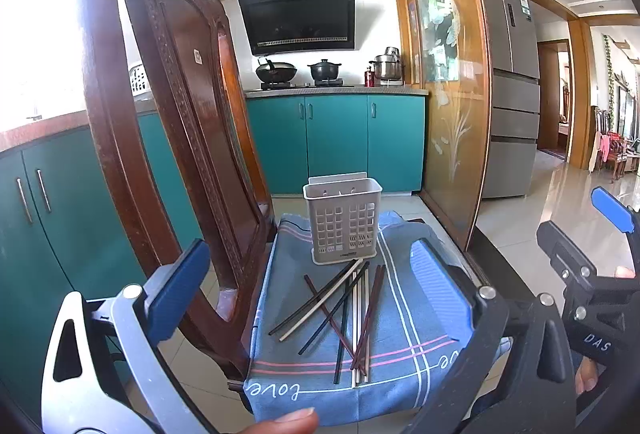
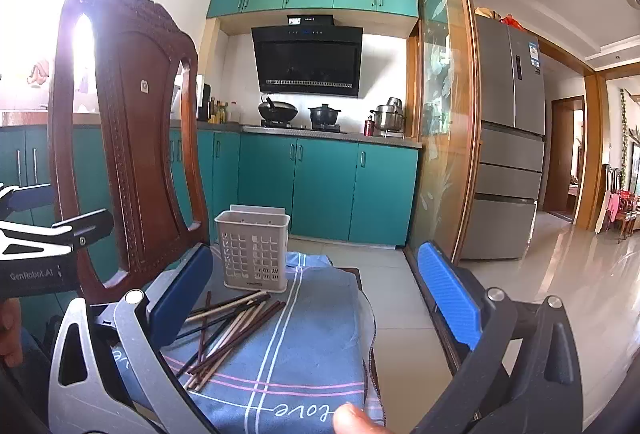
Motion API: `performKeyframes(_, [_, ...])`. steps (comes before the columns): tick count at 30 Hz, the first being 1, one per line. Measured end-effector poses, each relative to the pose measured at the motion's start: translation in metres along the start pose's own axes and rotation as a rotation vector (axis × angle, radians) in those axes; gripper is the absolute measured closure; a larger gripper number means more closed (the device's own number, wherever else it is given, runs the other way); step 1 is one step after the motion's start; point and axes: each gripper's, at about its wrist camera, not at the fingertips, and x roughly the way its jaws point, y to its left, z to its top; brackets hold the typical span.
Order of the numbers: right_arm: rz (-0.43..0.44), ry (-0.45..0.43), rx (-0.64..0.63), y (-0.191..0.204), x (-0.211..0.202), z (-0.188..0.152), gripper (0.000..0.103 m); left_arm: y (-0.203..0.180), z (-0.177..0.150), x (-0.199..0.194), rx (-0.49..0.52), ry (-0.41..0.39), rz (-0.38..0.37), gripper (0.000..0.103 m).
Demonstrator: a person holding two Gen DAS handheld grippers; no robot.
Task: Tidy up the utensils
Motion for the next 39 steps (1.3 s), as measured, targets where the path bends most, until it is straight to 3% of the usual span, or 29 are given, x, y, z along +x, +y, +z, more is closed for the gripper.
performKeyframes(12, [0.027, -0.051, 0.009, 0.0, -0.012, 0.004, 0.003, 0.001, 0.003, -0.011, -0.006, -0.018, -0.008, 0.003])
performKeyframes(39, [0.033, -0.055, 0.002, 0.002, -0.014, 0.005, 0.003, 0.003, 0.004, -0.019, -0.008, -0.025, -0.006, 0.003])
